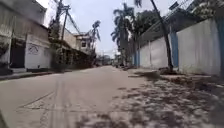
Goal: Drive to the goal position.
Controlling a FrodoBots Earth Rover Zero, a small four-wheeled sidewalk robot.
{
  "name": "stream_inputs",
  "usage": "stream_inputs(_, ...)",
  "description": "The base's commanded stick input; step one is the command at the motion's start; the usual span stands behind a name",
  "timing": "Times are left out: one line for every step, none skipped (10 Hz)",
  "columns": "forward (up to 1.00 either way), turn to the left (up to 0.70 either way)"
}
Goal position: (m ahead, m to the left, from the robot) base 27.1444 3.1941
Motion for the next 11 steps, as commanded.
stream_inputs(1.0, 0.0)
stream_inputs(1.0, 0.0)
stream_inputs(1.0, 0.0)
stream_inputs(1.0, 0.0)
stream_inputs(1.0, 0.0)
stream_inputs(1.0, 0.0)
stream_inputs(1.0, 0.0)
stream_inputs(1.0, 0.0)
stream_inputs(1.0, 0.0)
stream_inputs(1.0, 0.0)
stream_inputs(1.0, 0.0)
